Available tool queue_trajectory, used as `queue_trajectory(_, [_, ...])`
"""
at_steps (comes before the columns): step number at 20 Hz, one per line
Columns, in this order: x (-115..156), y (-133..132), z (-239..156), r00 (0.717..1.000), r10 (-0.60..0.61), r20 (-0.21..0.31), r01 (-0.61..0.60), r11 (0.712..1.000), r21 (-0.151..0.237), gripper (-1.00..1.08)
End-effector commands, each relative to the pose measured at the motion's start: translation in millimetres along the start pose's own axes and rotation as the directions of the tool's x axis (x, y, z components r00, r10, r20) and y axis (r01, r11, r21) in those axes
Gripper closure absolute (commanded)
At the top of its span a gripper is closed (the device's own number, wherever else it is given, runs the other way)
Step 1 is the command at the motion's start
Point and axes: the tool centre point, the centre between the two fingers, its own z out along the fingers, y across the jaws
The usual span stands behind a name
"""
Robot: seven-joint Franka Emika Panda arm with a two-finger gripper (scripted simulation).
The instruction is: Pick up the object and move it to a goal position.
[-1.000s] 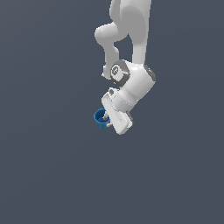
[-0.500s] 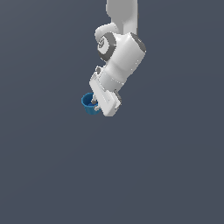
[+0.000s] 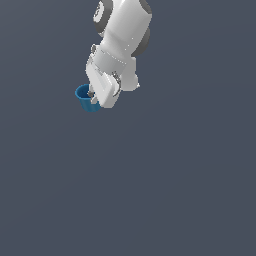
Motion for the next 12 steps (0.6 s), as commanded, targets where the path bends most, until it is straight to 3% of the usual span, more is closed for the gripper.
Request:
queue_trajectory(1, [20.8, 14.7, -13.6, 1.0, 0.001, -0.001, -0.001, 1.0, 0.001, 1.08])
queue_trajectory(12, [105.4, 74.2, -70.9, 1.0, 0.002, -0.005, -0.002, 1.0, 0.001, 1.08])
